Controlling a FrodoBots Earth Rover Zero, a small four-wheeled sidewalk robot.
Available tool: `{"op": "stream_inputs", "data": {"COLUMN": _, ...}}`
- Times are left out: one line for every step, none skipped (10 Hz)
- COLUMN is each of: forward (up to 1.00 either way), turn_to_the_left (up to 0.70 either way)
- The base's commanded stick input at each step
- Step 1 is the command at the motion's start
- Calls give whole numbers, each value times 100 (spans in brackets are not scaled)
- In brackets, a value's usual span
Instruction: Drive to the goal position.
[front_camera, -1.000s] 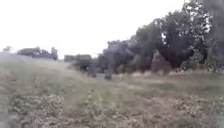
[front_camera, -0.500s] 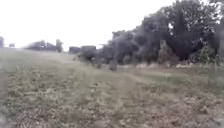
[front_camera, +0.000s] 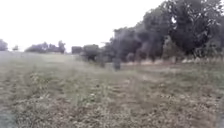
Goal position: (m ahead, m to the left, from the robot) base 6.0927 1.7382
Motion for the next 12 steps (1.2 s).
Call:
{"op": "stream_inputs", "data": {"forward": 70, "turn_to_the_left": 0}}
{"op": "stream_inputs", "data": {"forward": 70, "turn_to_the_left": 0}}
{"op": "stream_inputs", "data": {"forward": 70, "turn_to_the_left": 0}}
{"op": "stream_inputs", "data": {"forward": 70, "turn_to_the_left": 0}}
{"op": "stream_inputs", "data": {"forward": 70, "turn_to_the_left": 0}}
{"op": "stream_inputs", "data": {"forward": 70, "turn_to_the_left": 0}}
{"op": "stream_inputs", "data": {"forward": 70, "turn_to_the_left": 0}}
{"op": "stream_inputs", "data": {"forward": 70, "turn_to_the_left": 1}}
{"op": "stream_inputs", "data": {"forward": 70, "turn_to_the_left": 1}}
{"op": "stream_inputs", "data": {"forward": 70, "turn_to_the_left": 2}}
{"op": "stream_inputs", "data": {"forward": 70, "turn_to_the_left": 2}}
{"op": "stream_inputs", "data": {"forward": 70, "turn_to_the_left": 2}}
